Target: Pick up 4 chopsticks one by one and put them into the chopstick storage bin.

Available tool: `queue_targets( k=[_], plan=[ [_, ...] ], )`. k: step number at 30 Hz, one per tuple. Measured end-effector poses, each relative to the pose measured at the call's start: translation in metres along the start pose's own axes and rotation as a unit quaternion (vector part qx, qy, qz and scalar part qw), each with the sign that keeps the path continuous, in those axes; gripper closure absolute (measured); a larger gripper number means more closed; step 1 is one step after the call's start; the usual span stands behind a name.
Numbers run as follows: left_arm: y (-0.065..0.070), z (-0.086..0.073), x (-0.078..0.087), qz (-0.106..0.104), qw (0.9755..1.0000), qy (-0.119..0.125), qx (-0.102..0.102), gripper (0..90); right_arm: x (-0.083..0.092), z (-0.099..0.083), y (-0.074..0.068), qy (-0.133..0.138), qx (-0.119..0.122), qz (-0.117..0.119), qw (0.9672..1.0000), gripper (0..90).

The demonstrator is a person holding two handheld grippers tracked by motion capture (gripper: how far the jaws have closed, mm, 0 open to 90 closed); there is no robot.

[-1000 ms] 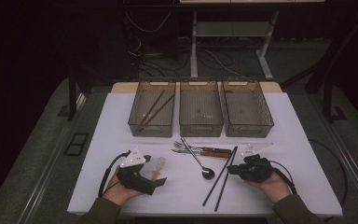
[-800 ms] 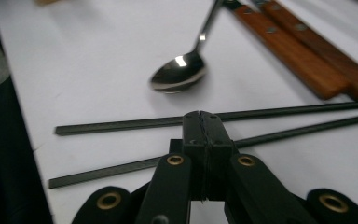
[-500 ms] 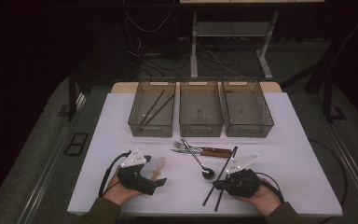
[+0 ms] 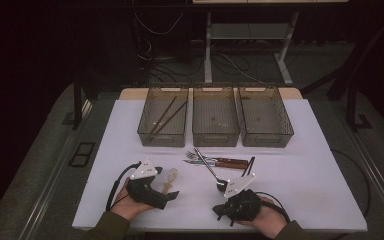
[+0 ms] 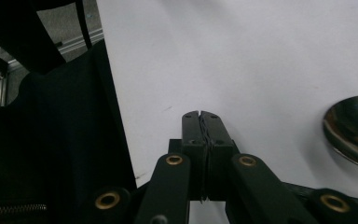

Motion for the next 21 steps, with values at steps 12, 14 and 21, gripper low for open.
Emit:
queue_targets(
  k=[12, 14, 21],
  plan=[
    [0.0, 0.0, 0.0, 0.0, 1.0, 0.0, 0.001, 0.0, 0.0, -0.007, -0.001, -0.013, 0.02, 0.002, 0.9997, 88.9],
    [0.0, 0.0, 0.0, 0.0, 1.0, 0.0, 0.0, 0.0, 0.001, -0.009, -0.001, -0.014, 0.021, 0.003, 0.9997, 88.9],
    [0.0, 0.0, 0.0, 0.0, 1.0, 0.0, 0.001, 0.0, 0.007, -0.015, -0.001, -0.015, 0.011, 0.004, 0.9998, 88.7]
  ],
)
Point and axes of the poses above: each handheld gripper's, and its own axes: x roughly backward along the jaws, z roughly out of its top, y roughly to its right, the point moved 10 cm from there along -x, roughly forward along the jaws, and after that the axes turned 5 degrees about -z, right-handed, at the moved point
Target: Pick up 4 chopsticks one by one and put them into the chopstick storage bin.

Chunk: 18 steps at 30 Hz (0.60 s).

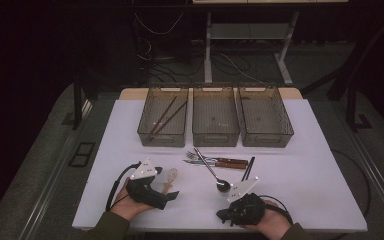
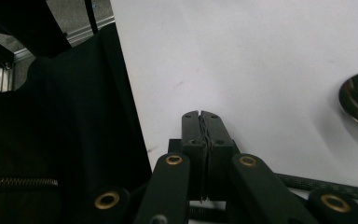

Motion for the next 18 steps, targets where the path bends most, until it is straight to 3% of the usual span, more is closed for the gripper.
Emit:
queue_targets(
  k=[8, 18],
  plan=[
    [0.0, 0.0, -0.001, 0.0, 1.0, 0.001, 0.001, 0.0, 0.006, -0.006, -0.001, 0.0, -0.014, 0.001, 0.9999, 88.7],
    [0.0, 0.0, -0.001, 0.0, 1.0, -0.001, 0.001, 0.0, 0.011, -0.012, 0.002, -0.002, -0.012, -0.002, 0.9999, 88.8]
  ],
)
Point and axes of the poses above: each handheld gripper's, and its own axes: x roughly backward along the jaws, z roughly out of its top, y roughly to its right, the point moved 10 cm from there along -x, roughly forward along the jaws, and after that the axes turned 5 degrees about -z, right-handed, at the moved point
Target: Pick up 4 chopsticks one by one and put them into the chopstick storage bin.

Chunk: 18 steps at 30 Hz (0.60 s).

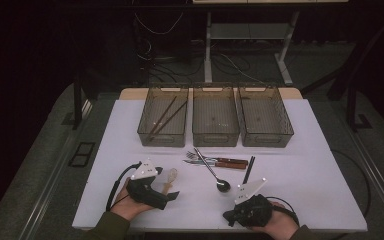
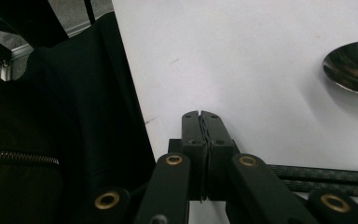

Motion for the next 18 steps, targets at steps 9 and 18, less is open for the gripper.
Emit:
queue_targets(
  k=[9, 18],
  plan=[
    [0.0, 0.0, 0.0, 0.0, 1.0, 0.0, 0.001, 0.0, 0.005, -0.006, 0.001, -0.001, -0.005, -0.001, 1.0, 88.8],
    [0.0, 0.0, -0.001, 0.001, 1.0, 0.0, 0.001, 0.0, 0.01, -0.011, 0.002, -0.004, -0.005, -0.006, 1.0, 88.8]
  ],
)
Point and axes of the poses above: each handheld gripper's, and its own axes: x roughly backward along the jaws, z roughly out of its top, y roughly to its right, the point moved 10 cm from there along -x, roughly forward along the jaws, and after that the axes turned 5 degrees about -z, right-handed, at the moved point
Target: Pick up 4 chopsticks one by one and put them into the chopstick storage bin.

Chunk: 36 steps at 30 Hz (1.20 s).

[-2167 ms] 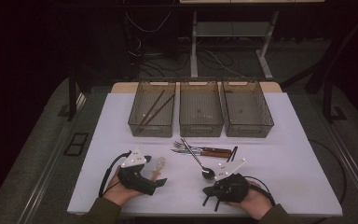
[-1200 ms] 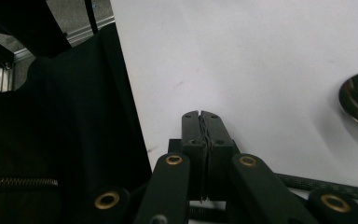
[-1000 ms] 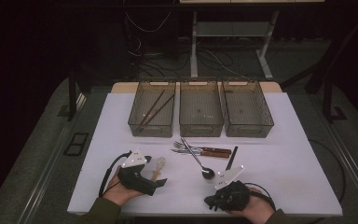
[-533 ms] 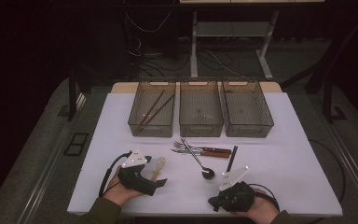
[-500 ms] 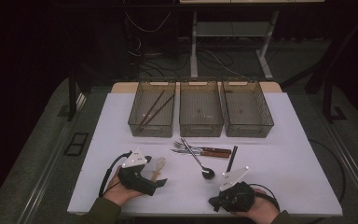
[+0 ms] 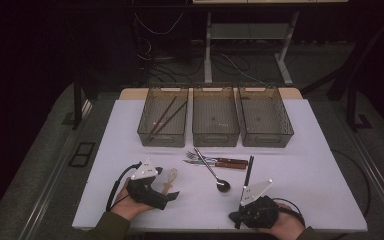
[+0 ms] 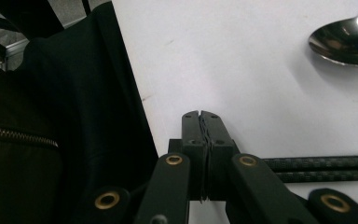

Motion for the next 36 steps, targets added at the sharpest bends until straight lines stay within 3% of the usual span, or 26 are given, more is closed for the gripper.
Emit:
queue_targets(
  k=[27, 36],
  plan=[
    [0.0, 0.0, 0.0, 0.0, 1.0, -0.001, 0.0, 0.0, 0.014, -0.015, 0.012, -0.02, -0.001, -0.009, 0.9998, 88.7],
    [0.0, 0.0, 0.0, -0.001, 1.0, -0.001, 0.0, 0.0, 0.02, -0.021, 0.017, -0.028, 0.008, -0.01, 0.9995, 88.5]
  ],
)
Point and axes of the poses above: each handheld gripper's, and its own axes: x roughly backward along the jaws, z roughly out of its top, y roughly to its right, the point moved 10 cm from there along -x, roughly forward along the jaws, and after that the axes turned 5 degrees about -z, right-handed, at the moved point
